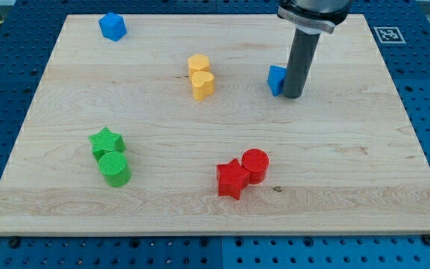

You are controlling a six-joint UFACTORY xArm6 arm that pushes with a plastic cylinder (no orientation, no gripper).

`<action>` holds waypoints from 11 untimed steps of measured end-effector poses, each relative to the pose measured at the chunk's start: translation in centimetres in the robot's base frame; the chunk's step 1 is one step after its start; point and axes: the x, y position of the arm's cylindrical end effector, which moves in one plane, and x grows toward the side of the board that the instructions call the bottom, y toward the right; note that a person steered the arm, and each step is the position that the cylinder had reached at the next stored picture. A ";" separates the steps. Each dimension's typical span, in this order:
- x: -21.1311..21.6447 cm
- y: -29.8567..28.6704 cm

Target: Place the triangle to parallel right of yellow hexagon

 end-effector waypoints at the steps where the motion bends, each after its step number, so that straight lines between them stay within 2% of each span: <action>1: 0.5 -1.1; 2: -2.9 -1.7; 4: -3.4 -0.8; 6: -3.9 -4.7; 9: -4.0 -5.5; 11: -4.5 -9.4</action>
